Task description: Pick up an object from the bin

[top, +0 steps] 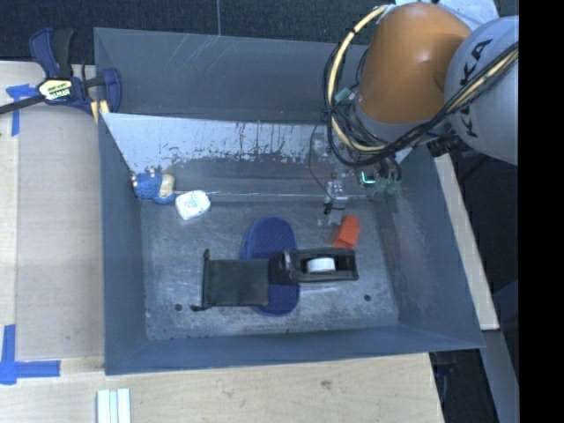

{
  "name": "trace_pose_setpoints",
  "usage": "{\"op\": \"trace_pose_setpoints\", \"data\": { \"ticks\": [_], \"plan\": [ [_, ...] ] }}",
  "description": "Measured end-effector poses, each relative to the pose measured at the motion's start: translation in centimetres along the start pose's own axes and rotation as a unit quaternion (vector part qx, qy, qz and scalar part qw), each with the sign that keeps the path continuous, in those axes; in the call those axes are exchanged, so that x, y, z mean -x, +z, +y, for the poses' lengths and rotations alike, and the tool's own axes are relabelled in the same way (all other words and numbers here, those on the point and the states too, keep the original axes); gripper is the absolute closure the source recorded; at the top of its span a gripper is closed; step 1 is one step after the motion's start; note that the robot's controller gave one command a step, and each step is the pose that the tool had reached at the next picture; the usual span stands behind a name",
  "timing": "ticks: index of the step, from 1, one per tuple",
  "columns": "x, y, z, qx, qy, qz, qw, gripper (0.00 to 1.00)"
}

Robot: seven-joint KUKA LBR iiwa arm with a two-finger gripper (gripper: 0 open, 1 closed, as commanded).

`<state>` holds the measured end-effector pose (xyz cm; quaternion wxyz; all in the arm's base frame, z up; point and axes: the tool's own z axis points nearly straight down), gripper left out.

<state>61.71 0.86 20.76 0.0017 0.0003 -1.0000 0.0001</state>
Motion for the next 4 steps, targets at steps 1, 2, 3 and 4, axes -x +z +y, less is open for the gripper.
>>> {"op": "trace_pose_setpoints", "data": {
  "ticks": [1,2,3,4],
  "plan": [
    [-6.1,11.1,2.1,-0.001,-0.077,-0.0086,0.9970,0.00],
    [-7.6,12.0,2.8,0.000,-0.215,-0.0161,0.9765,0.00],
    [-10.2,13.1,3.3,-0.001,-0.313,-0.0097,0.9495,0.00],
    [-10.4,13.3,3.3,-0.001,-0.312,-0.0078,0.9500,1.00]
  ]
}}
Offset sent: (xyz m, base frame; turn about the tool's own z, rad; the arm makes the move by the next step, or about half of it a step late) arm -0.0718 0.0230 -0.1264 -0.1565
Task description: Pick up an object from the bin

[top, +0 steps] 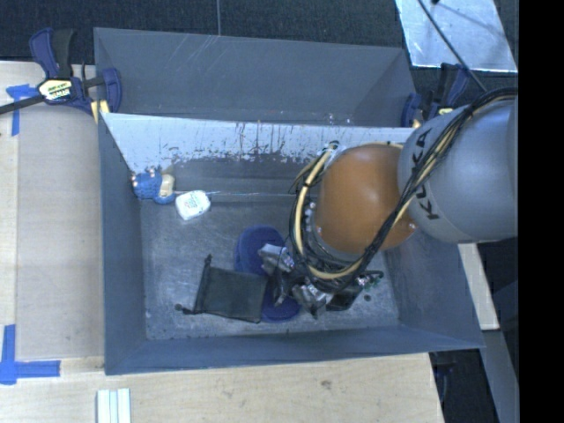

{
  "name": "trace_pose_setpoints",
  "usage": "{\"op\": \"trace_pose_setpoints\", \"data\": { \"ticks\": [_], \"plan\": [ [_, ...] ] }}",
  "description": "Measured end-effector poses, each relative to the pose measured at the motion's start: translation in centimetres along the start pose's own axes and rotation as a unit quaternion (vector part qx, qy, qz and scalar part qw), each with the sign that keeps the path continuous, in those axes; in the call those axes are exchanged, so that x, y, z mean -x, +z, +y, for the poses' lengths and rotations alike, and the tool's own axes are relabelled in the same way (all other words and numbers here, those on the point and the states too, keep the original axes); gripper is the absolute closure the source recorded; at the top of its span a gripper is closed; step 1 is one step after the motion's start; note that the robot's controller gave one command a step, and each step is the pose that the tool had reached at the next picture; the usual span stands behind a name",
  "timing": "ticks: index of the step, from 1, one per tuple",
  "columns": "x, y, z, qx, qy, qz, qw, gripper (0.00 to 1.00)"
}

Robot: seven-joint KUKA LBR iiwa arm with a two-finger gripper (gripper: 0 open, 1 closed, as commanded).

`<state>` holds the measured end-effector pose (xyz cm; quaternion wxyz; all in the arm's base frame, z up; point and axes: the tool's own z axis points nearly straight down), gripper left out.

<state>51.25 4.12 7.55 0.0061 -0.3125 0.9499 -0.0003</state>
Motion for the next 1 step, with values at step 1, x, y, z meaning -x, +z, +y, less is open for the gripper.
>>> {"op": "trace_pose_setpoints", "data": {
  "ticks": [1],
  "plan": [
    [0.25,-15.83,-1.33,0.001,-0.014,0.0026,0.9999,1.00]
  ]
}}
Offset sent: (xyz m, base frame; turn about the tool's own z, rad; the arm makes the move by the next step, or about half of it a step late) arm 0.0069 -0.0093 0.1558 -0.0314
